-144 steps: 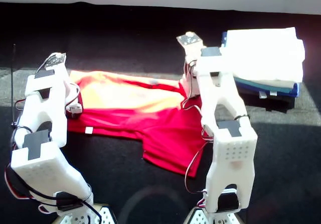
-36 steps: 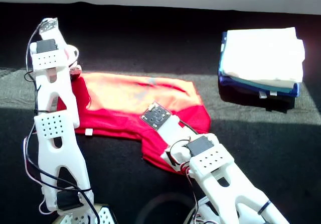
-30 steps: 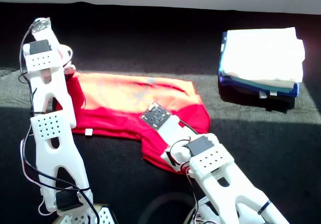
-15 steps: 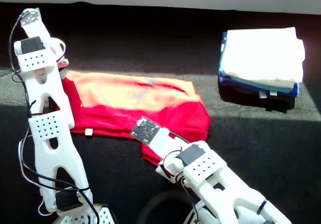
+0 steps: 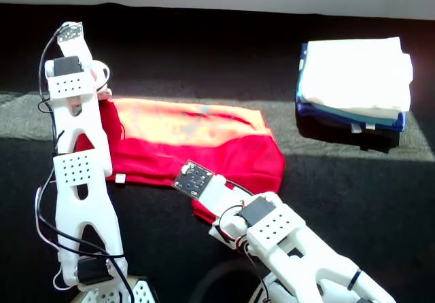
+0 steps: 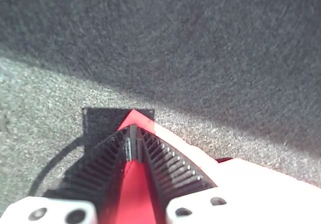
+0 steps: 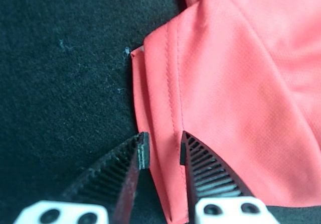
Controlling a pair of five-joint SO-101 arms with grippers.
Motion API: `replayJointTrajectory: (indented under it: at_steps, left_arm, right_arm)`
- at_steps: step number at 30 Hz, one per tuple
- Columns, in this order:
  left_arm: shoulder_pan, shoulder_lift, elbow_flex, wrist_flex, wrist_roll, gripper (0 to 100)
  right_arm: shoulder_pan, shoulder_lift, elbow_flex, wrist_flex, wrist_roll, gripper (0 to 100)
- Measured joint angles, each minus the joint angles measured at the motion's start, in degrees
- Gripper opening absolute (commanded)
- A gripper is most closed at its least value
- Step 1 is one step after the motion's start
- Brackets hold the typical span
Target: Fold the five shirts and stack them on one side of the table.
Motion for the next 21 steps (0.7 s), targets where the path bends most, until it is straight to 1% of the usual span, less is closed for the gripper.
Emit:
replayJointTrajectory:
  at_steps: [3, 8, 11, 18, 21]
  left_arm:
    - [-0.2, 0.0, -0.1, -1.6, 0.0, 1]
    - [-1.2, -0.4, 0.1, -5.3, 4.4, 1]
    - [-2.2, -0.3, 0.1, -6.4, 5.5, 1]
    - [-5.0, -0.2, -0.2, -6.3, 6.0, 1]
    - [-5.9, -0.2, -3.6, -2.3, 6.0, 1]
  right_arm:
    - [0.0, 0.0, 0.4, 0.0, 0.0, 11.1]
    - [0.0, 0.0, 2.2, 0.0, 0.0, 11.1]
    - [0.0, -0.1, 2.5, -0.1, 0.0, 11.1]
    - [0.0, -0.1, 2.5, -0.1, 0.0, 11.1]
    - [-0.2, -0.1, 2.5, -0.1, 0.0, 11.6]
